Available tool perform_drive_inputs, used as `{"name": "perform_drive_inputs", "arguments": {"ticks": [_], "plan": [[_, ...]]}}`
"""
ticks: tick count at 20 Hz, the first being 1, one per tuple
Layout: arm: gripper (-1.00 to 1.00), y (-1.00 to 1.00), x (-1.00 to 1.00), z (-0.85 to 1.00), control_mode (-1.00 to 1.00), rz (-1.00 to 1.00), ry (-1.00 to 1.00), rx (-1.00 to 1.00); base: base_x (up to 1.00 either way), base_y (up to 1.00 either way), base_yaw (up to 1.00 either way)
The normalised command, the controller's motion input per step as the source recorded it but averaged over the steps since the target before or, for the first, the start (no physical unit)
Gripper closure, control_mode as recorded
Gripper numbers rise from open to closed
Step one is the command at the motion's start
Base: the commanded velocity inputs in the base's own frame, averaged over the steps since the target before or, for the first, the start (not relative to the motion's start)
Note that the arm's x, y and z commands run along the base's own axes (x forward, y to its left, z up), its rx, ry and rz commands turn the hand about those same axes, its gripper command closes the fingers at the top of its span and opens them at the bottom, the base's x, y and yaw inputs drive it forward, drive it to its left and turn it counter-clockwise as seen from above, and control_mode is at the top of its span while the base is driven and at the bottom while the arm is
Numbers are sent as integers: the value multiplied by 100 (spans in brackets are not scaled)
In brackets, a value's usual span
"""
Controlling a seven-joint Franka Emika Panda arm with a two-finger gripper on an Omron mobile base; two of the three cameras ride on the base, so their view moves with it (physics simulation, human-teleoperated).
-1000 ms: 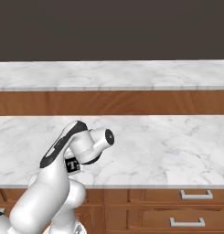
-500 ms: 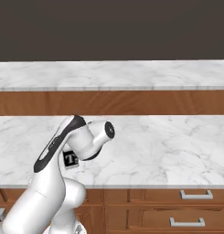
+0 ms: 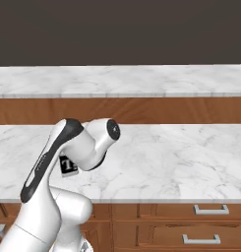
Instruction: Place the drinks on the dining counter in a tight cluster.
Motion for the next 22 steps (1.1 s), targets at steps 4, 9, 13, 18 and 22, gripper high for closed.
{"name": "perform_drive_inputs", "arguments": {"ticks": [4,9,13,18,22], "plan": [[100,0,-73,46,-100,0,-8,0,0,0,0],[100,0,-16,53,-100,0,-11,0,0,0,0],[100,0,0,51,-100,-2,-2,0,0,0,0],[100,0,0,10,-100,0,1,0,0,0,0],[100,0,0,0,-100,0,0,0,0,0,0]]}}
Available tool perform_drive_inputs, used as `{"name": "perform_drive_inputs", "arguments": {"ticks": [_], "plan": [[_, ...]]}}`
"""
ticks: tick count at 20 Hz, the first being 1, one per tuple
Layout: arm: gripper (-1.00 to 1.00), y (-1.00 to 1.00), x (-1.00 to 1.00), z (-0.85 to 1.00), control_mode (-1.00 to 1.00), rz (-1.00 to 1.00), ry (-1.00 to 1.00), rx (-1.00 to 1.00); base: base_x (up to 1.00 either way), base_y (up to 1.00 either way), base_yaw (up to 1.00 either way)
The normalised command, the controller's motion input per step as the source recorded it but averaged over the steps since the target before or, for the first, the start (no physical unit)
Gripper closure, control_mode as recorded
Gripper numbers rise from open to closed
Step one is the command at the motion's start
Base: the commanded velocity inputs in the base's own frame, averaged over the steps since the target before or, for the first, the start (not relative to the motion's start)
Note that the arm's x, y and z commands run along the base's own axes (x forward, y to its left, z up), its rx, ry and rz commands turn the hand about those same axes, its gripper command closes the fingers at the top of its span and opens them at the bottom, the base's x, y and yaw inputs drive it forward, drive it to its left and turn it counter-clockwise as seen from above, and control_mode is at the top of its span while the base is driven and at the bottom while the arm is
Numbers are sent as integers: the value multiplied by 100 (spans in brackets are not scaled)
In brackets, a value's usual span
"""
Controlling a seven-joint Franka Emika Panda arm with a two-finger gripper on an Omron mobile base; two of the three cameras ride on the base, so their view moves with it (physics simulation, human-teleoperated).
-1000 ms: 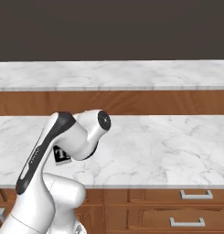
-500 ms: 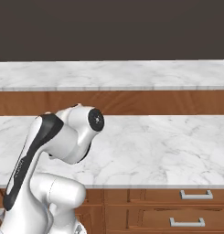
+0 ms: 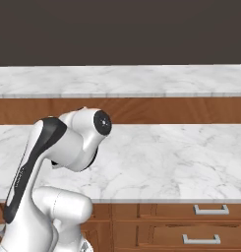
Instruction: Place the drinks on the dining counter in a tight cluster.
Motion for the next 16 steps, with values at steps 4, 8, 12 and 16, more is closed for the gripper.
{"name": "perform_drive_inputs", "arguments": {"ticks": [4,8,12,16], "plan": [[100,0,0,0,-100,0,0,0,0,0,0],[100,0,0,0,100,0,0,0,-56,-35,-8],[100,0,0,0,100,0,0,0,-72,-13,-33],[100,0,0,0,100,0,0,0,-5,5,-61]]}}
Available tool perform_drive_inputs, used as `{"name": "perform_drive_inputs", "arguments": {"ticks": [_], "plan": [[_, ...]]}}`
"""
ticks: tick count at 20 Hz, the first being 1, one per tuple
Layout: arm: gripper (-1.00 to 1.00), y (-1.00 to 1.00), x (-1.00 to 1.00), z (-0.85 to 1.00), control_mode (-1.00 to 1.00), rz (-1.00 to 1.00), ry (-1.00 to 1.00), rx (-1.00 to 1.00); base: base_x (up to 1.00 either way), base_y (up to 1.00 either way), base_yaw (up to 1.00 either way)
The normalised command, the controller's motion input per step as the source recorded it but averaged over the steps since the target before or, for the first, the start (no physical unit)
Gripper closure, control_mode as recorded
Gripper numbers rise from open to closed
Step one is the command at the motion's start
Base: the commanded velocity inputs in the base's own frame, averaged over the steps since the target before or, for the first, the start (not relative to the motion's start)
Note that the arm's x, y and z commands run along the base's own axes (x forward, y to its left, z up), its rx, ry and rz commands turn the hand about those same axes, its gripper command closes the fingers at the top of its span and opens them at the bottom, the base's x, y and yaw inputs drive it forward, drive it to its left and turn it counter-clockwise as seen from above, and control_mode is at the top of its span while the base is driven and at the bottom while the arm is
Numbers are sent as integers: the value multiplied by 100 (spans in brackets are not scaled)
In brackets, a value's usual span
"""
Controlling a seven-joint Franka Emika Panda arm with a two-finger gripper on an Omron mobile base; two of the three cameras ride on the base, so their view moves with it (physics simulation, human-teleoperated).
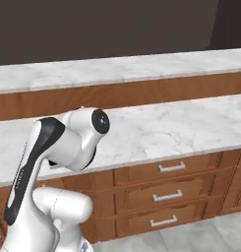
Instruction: Place the drinks on the dining counter in a tight cluster.
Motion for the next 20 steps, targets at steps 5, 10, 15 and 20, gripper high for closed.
{"name": "perform_drive_inputs", "arguments": {"ticks": [5,10,15,20], "plan": [[100,0,0,0,100,0,0,0,3,15,-97],[100,0,0,0,100,0,0,0,2,6,-100],[100,0,0,0,100,0,0,0,0,0,-100],[100,0,0,0,100,0,0,0,0,0,-100]]}}
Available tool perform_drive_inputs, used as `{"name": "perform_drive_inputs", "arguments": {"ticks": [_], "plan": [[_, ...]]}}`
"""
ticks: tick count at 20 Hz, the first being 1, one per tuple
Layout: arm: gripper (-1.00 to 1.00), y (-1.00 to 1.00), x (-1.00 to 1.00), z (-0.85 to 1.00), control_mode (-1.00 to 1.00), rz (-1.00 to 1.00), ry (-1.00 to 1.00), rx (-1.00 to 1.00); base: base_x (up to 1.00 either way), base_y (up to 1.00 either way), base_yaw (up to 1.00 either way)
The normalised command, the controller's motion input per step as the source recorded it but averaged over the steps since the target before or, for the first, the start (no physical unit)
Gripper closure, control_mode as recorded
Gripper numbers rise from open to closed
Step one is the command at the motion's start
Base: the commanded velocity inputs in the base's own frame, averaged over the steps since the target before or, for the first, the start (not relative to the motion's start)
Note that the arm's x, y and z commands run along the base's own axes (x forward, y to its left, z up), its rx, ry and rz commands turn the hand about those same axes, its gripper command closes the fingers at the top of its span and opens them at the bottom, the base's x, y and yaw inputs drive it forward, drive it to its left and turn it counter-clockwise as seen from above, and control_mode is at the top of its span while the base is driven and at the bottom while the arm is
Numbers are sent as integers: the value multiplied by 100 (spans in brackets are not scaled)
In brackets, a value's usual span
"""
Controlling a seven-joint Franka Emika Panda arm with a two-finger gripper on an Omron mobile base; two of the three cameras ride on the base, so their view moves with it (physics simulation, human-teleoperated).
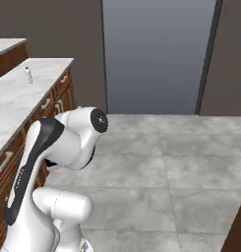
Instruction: Place the drinks on the dining counter in a tight cluster.
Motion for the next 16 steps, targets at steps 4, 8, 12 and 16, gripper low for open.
{"name": "perform_drive_inputs", "arguments": {"ticks": [4,8,12,16], "plan": [[100,0,0,0,100,0,0,0,0,0,-100],[100,0,0,0,100,0,0,0,0,0,-100],[100,0,0,0,100,0,0,0,0,0,-100],[100,0,0,0,100,0,0,0,19,12,-94]]}}
